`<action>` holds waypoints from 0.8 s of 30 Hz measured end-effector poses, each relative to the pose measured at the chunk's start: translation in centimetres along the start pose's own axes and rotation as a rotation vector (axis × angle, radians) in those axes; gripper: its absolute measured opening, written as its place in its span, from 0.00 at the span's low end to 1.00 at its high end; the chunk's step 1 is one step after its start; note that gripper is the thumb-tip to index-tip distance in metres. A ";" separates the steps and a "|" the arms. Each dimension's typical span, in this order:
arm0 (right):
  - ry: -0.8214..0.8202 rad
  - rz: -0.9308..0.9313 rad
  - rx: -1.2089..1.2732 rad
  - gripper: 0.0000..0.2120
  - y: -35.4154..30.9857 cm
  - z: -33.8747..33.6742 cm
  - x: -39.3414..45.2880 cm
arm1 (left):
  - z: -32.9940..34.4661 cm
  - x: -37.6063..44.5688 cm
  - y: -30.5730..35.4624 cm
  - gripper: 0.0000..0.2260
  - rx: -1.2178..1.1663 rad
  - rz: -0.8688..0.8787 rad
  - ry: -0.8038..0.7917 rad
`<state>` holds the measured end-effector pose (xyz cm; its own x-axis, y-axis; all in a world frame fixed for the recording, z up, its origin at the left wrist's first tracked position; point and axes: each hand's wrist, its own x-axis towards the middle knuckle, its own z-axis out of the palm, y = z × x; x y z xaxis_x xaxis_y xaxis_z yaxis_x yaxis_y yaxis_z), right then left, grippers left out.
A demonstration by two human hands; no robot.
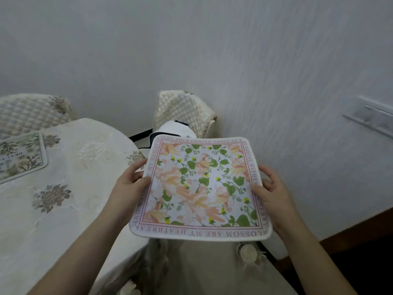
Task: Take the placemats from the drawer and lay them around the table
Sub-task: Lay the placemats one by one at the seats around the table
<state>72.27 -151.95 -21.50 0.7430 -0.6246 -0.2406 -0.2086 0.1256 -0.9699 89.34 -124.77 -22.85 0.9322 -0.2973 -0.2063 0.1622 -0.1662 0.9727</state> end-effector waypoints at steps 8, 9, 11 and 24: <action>-0.132 0.000 -0.032 0.25 -1.2 4.2 6.7 | -2.3 3.9 -0.9 0.18 -0.089 -0.047 0.073; -0.153 0.003 -0.034 0.25 -1.3 4.8 7.6 | -2.6 4.4 -1.1 0.18 -0.093 -0.054 0.092; -0.201 0.009 -0.032 0.23 -1.4 5.9 9.8 | -3.1 5.6 -1.5 0.18 -0.099 -0.071 0.138; -0.553 0.053 -0.050 0.24 -2.7 12.2 25.4 | -3.2 11.0 -0.5 0.19 -0.134 -0.087 0.502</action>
<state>99.46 -158.81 -25.45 0.9509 -0.1191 -0.2856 -0.2747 0.1003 -0.9563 100.52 -124.96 -25.30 0.9484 0.2046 -0.2424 0.2553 -0.0391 0.9661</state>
